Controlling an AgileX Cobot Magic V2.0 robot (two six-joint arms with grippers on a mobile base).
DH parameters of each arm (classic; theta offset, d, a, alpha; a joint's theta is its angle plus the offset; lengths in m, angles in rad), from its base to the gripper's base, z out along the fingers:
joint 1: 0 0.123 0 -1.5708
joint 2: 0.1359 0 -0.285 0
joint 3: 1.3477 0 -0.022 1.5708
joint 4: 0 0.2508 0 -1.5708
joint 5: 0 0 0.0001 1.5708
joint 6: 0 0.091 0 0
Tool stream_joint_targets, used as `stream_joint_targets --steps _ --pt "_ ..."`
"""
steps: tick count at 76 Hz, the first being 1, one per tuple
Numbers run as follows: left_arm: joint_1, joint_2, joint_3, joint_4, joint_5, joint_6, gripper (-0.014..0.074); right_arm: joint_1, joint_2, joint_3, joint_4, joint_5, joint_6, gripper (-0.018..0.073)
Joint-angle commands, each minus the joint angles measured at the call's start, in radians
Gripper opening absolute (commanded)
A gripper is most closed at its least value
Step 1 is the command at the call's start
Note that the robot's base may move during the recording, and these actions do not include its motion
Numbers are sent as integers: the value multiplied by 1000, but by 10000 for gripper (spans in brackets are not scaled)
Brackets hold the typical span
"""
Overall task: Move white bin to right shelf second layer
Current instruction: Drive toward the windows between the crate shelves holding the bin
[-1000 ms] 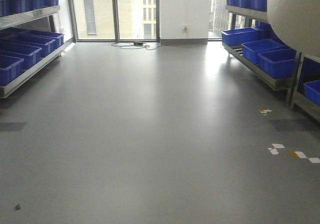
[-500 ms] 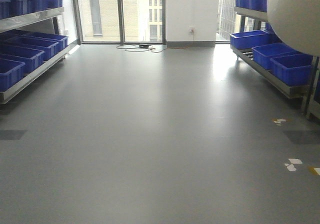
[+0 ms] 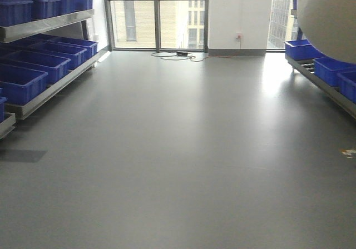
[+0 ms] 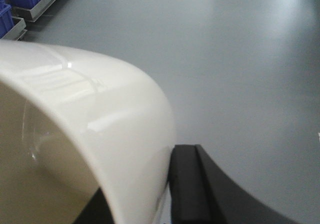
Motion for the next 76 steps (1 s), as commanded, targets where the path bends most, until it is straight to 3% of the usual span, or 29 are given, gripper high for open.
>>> stream_joint_targets --steps 1,76 --pt "-5 -14 37 0 -85 -3 85 -4 -3 -33 9 -97 1 48" --pt "-5 -14 37 0 -85 -3 85 -4 -3 -33 9 -97 1 48"
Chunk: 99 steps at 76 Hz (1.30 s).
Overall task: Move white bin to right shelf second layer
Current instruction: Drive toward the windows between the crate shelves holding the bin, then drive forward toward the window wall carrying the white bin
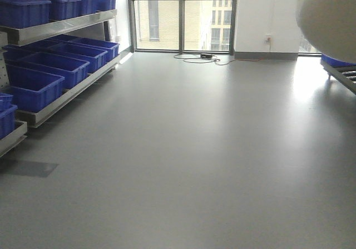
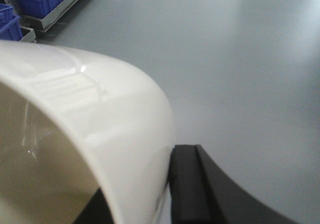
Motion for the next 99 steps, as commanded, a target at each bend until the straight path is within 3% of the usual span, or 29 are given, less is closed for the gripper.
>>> stream_joint_targets --steps 1,99 --pt "-5 -14 37 0 -85 -3 85 -4 -3 -33 9 -97 1 48" --pt "-5 -14 37 0 -85 -3 85 -4 -3 -33 9 -97 1 48"
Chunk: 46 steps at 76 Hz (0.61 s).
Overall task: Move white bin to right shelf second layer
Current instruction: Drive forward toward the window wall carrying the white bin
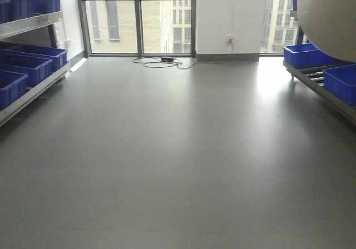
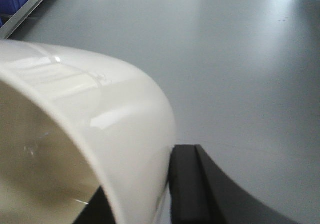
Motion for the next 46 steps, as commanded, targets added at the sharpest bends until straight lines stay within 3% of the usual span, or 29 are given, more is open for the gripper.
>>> stream_joint_targets --steps 1,46 --pt "-5 -14 37 0 -85 -3 85 -4 -3 -33 9 -97 1 48" --pt "-5 -14 37 0 -85 -3 85 -4 -3 -33 9 -97 1 48"
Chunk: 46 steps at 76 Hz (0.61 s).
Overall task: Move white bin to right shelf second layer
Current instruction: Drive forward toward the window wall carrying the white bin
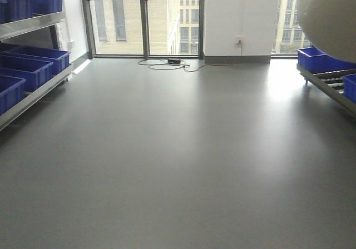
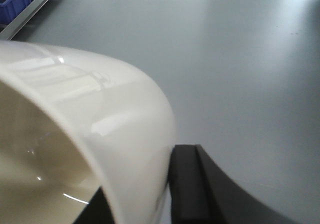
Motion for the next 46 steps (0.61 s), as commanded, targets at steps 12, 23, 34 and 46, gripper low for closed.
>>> stream_joint_targets --steps 12,23,34,46 --pt "-5 -14 37 0 -85 -3 85 -4 -3 -33 9 -97 1 48" --pt "-5 -14 37 0 -85 -3 85 -4 -3 -33 9 -97 1 48" --pt "-5 -14 37 0 -85 -3 85 -4 -3 -33 9 -97 1 48" --pt "-5 -14 37 0 -85 -3 85 -4 -3 -33 9 -97 1 48"
